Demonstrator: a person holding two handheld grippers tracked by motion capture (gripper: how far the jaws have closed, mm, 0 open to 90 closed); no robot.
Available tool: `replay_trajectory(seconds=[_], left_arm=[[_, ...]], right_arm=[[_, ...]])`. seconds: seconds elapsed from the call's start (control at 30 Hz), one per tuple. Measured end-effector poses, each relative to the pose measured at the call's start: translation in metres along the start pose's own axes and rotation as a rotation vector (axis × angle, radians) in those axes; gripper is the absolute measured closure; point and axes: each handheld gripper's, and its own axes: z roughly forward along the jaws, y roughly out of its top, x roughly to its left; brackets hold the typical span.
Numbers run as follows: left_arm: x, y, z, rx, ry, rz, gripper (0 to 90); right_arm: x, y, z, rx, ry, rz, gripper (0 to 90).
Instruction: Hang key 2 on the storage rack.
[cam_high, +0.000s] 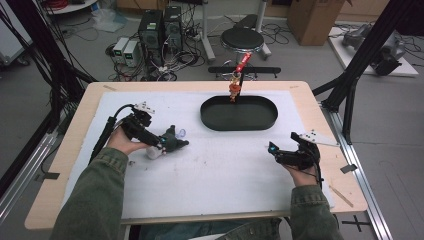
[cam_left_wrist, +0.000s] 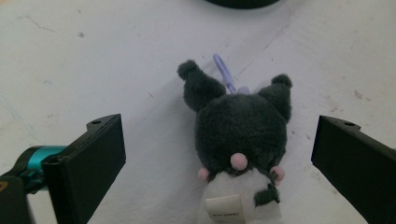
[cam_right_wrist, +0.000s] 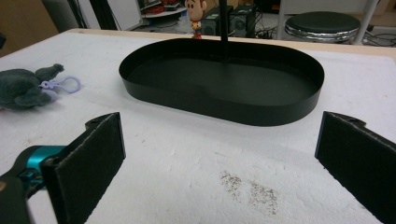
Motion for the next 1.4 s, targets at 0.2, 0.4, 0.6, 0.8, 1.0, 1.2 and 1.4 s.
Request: replay_trajectory(seconds=[0.2, 0.4, 0.6, 0.8, 1.0, 1.2, 1.4], left_arm=[[-0.004, -0.001, 0.011, 0.049, -0.031, 0.006, 3.4], [-0.008, -0.009, 0.029, 0.146, -0.024, 0.027, 3.4], [-0.012, -0.015, 0.04, 0.236, -0.012, 0.044, 19.8], [-0.009, -0.023, 0.036, 0.211, 0.035, 0.074, 46.4], [-0.003, -0.021, 0.018, 0.179, 0.102, 0.061, 52.1], [0.0, -0.014, -0.016, 0.088, 0.08, -0.014, 52.1], [0.0, 0.004, -0.034, 0.052, 0.112, -0.056, 51.9]], right_arm=[[0.0, 0.0, -0.003, -0.004, -0.006, -0.002, 0.5], [0.0, -0.001, -0.003, -0.001, 0.003, -0.004, 0.5], [0.0, -0.003, -0.002, 0.02, -0.009, -0.015, 0.5], [-0.001, -0.004, -0.003, 0.016, -0.005, -0.009, 0.5], [0.001, -0.004, -0.001, 0.03, 0.01, -0.018, 0.5], [0.001, -0.004, 0.001, 0.033, 0.019, -0.015, 0.5], [0.002, -0.004, 0.006, 0.057, 0.03, -0.053, 0.5]])
